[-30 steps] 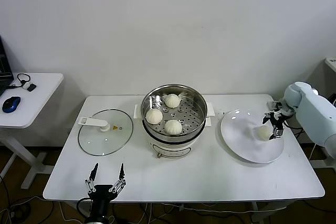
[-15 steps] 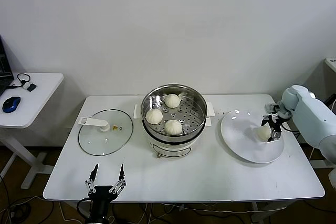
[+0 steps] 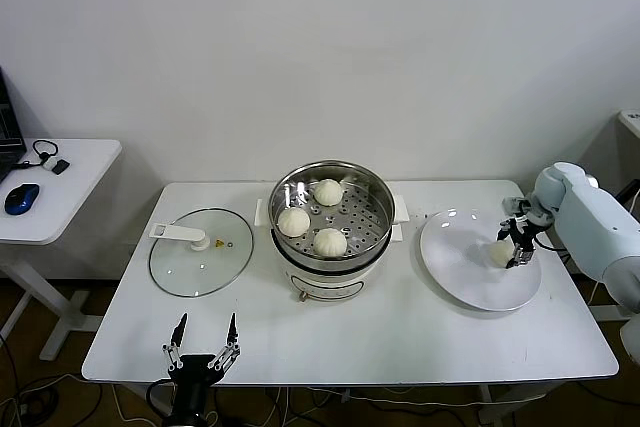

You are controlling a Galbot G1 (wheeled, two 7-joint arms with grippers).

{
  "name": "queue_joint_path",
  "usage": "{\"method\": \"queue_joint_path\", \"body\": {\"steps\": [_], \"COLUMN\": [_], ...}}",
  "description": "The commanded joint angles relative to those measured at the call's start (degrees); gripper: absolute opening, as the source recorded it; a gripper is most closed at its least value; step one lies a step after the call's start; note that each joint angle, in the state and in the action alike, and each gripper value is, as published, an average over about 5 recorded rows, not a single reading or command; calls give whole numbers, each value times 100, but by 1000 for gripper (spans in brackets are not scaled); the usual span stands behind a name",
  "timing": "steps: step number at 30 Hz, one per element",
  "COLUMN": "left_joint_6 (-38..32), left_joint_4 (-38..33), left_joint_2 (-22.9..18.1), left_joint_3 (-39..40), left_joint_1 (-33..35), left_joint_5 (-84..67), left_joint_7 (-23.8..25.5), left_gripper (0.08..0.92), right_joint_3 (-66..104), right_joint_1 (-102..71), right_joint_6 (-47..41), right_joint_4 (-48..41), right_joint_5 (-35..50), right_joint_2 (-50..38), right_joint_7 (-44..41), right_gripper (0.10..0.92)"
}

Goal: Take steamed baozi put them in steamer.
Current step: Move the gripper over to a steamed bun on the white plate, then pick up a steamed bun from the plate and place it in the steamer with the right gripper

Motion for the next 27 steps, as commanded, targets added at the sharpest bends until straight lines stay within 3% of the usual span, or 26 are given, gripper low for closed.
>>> {"method": "queue_joint_path", "body": {"steps": [1, 18, 27], "left_joint_6": [-2, -8, 4], "left_joint_4": [1, 12, -1], "left_joint_2": [-5, -31, -52], "left_joint_3": [-4, -2, 61], "left_joint_1": [1, -4, -5], "left_joint_5": [-2, -2, 42], "left_joint_7": [-1, -15, -16], "left_gripper": [823, 823, 823], "right_joint_3": [9, -2454, -4220], "right_joint_1": [2, 1537, 3283], "right_joint_6": [-1, 44, -38], "right_joint_4": [35, 1928, 3576], "right_joint_5": [8, 1832, 3118], "right_joint_2": [-11, -677, -691], "right_joint_7": [-32, -552, -729], "right_gripper": [692, 666, 668]}}
